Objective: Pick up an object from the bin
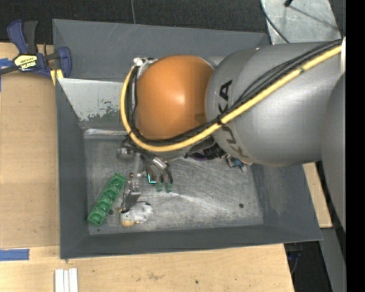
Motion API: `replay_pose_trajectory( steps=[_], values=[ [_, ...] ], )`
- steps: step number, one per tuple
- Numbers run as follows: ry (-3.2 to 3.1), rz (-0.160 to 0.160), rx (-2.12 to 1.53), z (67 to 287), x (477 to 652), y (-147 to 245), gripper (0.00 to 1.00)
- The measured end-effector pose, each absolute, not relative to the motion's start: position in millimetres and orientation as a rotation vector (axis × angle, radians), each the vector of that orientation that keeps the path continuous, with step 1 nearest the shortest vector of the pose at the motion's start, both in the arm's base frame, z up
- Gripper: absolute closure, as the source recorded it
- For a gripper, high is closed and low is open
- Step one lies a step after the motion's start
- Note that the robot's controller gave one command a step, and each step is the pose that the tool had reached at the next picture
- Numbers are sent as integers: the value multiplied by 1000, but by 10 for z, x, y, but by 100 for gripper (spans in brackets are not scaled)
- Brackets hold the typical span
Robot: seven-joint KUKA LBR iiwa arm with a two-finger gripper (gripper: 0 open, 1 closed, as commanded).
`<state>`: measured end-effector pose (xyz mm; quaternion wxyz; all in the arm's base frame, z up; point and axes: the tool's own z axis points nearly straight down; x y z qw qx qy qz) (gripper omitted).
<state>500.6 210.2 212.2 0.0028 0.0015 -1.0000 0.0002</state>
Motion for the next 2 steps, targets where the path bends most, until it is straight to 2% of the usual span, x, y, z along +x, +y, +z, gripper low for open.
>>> replay_pose_trajectory(
  steps=[1,2],
  values=[
    [-3144,-2,0,2161,5027,2092,0],
    [-3151,-7,-54,1723,5143,2166,0]
  ],
)
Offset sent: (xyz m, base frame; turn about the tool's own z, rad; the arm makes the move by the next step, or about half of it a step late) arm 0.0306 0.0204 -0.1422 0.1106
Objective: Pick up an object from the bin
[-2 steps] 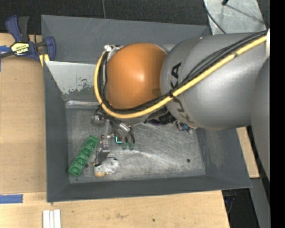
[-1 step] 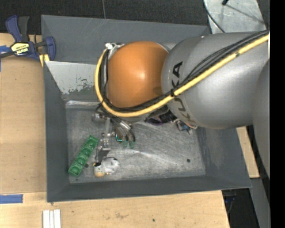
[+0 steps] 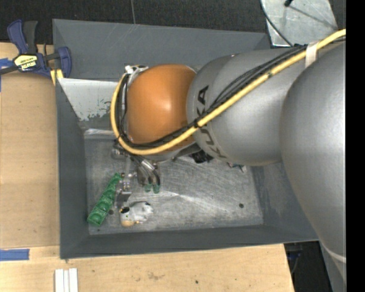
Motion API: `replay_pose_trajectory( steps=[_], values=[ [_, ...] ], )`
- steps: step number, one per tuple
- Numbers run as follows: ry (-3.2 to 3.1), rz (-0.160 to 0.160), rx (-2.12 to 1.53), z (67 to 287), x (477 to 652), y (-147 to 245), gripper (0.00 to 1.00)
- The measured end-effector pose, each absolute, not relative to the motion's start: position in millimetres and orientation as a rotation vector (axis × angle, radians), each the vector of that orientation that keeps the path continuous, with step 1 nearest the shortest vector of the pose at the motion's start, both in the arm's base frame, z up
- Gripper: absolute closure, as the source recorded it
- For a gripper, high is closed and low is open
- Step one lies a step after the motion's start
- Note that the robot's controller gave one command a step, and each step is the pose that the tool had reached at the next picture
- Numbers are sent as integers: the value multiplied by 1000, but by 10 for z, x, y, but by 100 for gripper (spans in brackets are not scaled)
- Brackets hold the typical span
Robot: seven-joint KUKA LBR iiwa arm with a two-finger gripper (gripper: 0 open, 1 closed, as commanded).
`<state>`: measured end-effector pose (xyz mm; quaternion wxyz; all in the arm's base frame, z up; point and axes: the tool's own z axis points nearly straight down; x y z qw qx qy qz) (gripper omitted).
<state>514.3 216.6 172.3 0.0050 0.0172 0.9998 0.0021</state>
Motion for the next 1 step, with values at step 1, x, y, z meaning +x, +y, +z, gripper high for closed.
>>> replay_pose_trajectory(
  steps=[1],
  values=[
    [3127,5,265,1172,5204,1879,0]
  ],
)
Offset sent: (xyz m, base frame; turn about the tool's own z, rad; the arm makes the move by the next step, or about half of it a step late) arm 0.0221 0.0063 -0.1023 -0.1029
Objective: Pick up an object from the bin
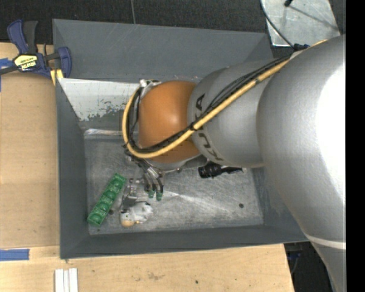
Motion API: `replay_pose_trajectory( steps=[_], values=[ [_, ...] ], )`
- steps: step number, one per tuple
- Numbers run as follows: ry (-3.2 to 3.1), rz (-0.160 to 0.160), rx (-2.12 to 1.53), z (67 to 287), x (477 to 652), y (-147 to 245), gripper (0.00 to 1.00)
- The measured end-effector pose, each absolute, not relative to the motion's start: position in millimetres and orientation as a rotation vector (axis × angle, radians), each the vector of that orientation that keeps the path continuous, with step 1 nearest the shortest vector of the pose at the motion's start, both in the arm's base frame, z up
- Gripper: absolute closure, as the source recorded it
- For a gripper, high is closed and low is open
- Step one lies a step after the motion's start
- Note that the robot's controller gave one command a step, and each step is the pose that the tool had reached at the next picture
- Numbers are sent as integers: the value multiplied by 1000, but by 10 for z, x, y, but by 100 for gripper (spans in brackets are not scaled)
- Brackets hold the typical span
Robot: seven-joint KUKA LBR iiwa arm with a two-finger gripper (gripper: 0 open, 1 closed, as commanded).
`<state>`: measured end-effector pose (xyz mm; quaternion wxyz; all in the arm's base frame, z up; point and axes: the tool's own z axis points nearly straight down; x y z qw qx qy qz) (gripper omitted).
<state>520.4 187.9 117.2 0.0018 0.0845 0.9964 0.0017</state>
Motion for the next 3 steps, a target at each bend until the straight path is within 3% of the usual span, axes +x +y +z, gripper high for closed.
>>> replay_pose_trajectory(
  steps=[1,2,3],
  values=[
    [3124,2,276,961,5296,1873,0],
    [3123,-1,-316,870,5087,2040,100],
    [3123,-1,-316,870,5087,2039,100]
  ],
)
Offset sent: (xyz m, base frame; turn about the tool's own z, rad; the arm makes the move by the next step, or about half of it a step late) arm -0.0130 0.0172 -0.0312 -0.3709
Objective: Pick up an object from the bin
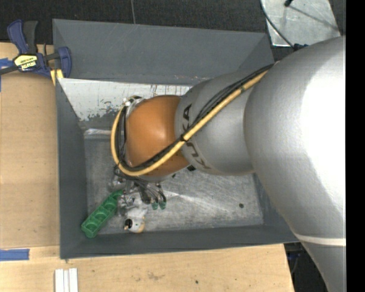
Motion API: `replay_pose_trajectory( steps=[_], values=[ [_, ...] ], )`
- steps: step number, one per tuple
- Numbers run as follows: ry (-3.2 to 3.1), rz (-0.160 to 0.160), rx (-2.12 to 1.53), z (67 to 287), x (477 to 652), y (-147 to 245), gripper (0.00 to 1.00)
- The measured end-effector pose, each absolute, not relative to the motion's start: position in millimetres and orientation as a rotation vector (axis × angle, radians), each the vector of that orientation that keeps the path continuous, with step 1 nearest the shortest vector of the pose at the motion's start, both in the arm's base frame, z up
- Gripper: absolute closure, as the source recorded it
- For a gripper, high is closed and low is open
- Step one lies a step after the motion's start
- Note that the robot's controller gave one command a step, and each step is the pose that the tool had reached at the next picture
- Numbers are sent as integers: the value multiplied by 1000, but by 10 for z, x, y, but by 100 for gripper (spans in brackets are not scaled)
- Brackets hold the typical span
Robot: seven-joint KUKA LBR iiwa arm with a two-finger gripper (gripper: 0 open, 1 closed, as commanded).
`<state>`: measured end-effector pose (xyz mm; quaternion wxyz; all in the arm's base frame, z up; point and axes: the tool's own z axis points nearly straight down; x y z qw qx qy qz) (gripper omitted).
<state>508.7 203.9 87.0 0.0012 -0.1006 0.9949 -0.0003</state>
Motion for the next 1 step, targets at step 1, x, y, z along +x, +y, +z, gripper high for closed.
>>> replay_pose_trajectory(
  steps=[1],
  values=[
    [3128,-2,-337,1373,5136,2080,100]
  ],
)
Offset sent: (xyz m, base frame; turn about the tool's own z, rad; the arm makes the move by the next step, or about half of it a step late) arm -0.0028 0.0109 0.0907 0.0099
